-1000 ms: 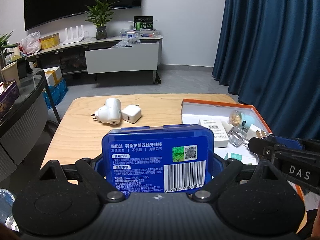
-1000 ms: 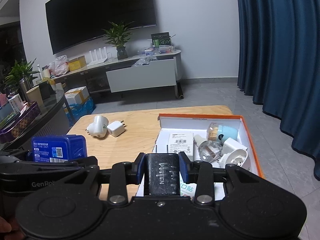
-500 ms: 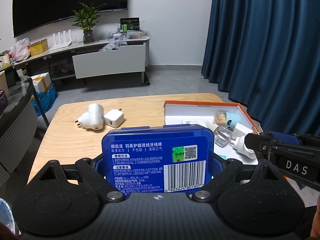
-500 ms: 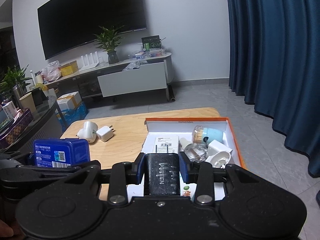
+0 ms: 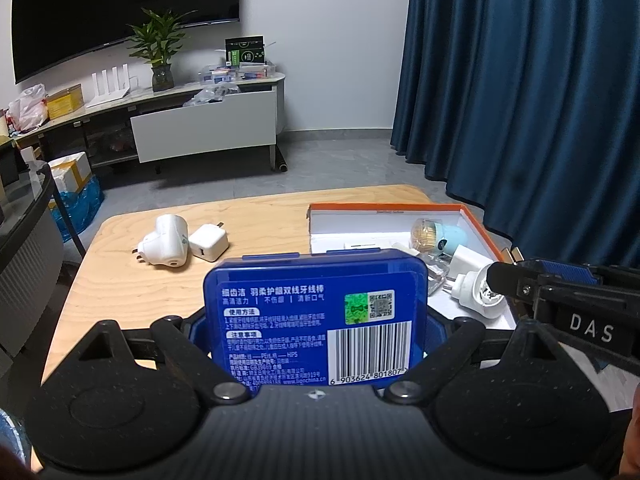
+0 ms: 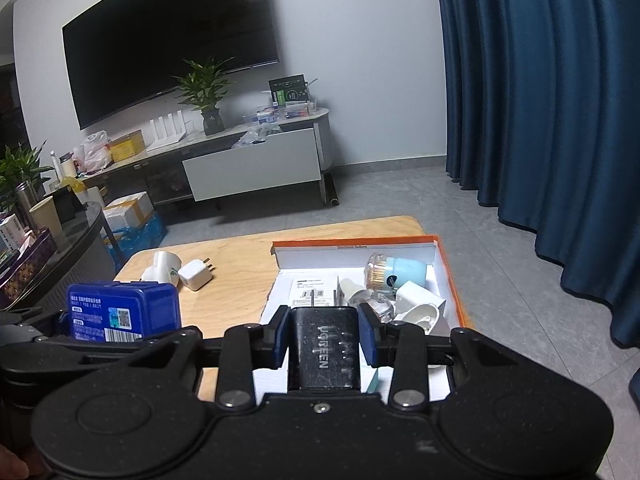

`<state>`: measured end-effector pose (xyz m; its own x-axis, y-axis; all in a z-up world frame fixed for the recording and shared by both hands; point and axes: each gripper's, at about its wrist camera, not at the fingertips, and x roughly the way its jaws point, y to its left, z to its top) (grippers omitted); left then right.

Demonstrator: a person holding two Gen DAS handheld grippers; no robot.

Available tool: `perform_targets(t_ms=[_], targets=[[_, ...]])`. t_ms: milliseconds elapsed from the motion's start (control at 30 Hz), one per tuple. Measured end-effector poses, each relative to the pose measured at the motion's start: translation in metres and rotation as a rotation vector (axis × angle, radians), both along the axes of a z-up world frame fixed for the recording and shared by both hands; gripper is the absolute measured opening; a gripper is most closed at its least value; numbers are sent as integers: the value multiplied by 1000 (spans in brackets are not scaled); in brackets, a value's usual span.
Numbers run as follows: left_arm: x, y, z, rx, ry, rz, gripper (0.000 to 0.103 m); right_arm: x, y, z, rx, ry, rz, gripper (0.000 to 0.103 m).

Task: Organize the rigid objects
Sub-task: 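Carry the blue tin and black charger toward the white box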

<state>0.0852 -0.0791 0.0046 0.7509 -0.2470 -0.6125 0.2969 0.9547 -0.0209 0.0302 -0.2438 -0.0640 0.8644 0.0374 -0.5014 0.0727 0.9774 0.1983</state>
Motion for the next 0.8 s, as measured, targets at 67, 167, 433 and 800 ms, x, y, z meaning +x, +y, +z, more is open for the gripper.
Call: perform_targets(t_ms=[67,167,433,800], targets=[[1,-2,0,0,0,-6,95,0,-2,0,0,-1,-4,44],[1,-4,0,-3,1,-15,95,0,-5,-1,2,0,-10,44],[4,-12,0,-1,3,-36,95,0,-13,-3,6,-1,-31,44],[6,-19,-2,2,13,-63,95,3,-27,-4,10,2,-45,44]])
